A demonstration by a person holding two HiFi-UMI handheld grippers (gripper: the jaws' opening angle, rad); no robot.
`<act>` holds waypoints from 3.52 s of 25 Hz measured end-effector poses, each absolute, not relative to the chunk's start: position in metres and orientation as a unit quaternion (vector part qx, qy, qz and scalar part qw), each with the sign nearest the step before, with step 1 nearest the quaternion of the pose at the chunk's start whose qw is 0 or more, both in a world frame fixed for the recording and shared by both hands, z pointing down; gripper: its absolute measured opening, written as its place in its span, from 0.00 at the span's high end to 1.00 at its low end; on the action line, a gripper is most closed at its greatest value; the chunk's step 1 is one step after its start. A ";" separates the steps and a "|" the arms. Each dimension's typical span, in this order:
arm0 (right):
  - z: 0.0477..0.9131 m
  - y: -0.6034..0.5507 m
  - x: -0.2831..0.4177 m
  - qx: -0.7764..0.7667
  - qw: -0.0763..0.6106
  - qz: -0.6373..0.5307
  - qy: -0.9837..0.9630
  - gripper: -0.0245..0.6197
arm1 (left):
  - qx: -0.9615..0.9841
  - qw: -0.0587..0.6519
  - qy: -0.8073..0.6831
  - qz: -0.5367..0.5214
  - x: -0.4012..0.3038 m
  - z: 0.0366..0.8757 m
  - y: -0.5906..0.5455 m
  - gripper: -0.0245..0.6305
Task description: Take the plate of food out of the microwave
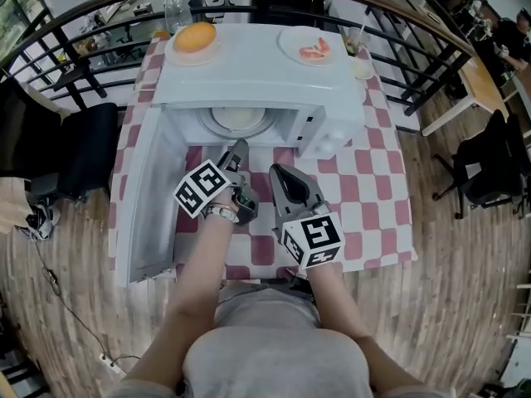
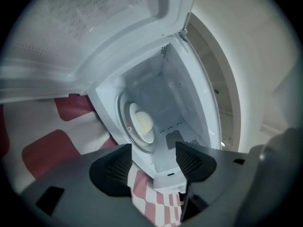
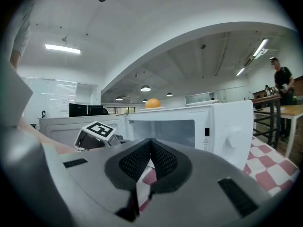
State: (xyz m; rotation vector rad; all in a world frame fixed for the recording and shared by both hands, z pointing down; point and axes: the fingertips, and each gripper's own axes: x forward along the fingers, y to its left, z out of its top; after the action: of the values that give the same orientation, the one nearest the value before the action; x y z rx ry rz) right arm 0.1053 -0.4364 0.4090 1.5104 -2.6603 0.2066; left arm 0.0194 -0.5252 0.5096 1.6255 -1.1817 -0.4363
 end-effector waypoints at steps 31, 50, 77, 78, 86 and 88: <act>0.461 -0.487 0.128 0.499 0.065 0.137 -0.853 0.92 | 0.433 0.631 -0.629 -0.136 0.006 0.588 -0.591 0.48; 0.456 -0.484 0.131 0.505 0.067 0.129 -0.851 0.92 | 0.426 0.647 -0.612 -0.161 0.002 0.590 -0.582 0.57; 0.443 -0.476 0.124 0.506 0.050 0.121 -0.853 0.92 | 0.459 0.650 -0.565 -0.218 -0.001 0.562 -0.569 0.92; 0.443 -0.475 0.125 0.506 0.050 0.121 -0.852 0.92 | 0.467 0.645 -0.564 -0.221 -0.001 0.558 -0.571 0.92; 0.439 -0.474 0.125 0.509 0.043 0.118 -0.852 0.92 | 0.497 0.633 -0.533 -0.261 0.001 0.546 -0.574 0.94; 0.437 -0.474 0.126 0.510 0.041 0.116 -0.852 0.92 | 0.504 0.632 -0.523 -0.271 0.002 0.546 -0.571 0.94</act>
State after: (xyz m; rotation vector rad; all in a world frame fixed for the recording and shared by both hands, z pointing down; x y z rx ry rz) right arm 0.1255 -0.4743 0.4374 1.5601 -2.6072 0.3565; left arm 0.0021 -0.5709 0.5462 1.1537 -1.1961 -0.6193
